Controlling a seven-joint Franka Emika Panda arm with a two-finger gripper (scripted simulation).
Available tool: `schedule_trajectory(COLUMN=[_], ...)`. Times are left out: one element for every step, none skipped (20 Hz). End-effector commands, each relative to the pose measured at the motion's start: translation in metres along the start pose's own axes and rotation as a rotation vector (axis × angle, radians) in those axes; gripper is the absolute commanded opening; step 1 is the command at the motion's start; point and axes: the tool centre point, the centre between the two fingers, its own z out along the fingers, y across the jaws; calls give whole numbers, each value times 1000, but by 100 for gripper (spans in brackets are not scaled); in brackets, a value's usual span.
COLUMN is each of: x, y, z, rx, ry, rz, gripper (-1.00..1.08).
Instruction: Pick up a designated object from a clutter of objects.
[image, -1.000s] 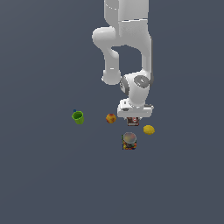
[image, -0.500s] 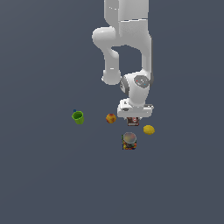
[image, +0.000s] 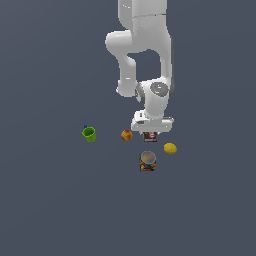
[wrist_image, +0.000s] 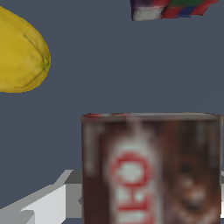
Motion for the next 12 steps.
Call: schedule_trajectory(x=[0,0,0,-1,-1,-1,-1,-2,-2,-2,-2,-2], y=[7,11,14,18,23,27,32,37,42,47,53,58], z=[-10,-14,-19,-25,-31,-37,-43,-50,-58,-65,-73,-81], rx=[0,0,0,0,0,0,0,0,0,1,1,2], ry=[1,1,1,1,1,1,1,1,0,0,0,0], rz=[0,0,0,0,0,0,0,0,0,0,0,0], gripper=[-100,-100,-100,-100,-100,-100,-100,-100,-100,-100,-100,-100])
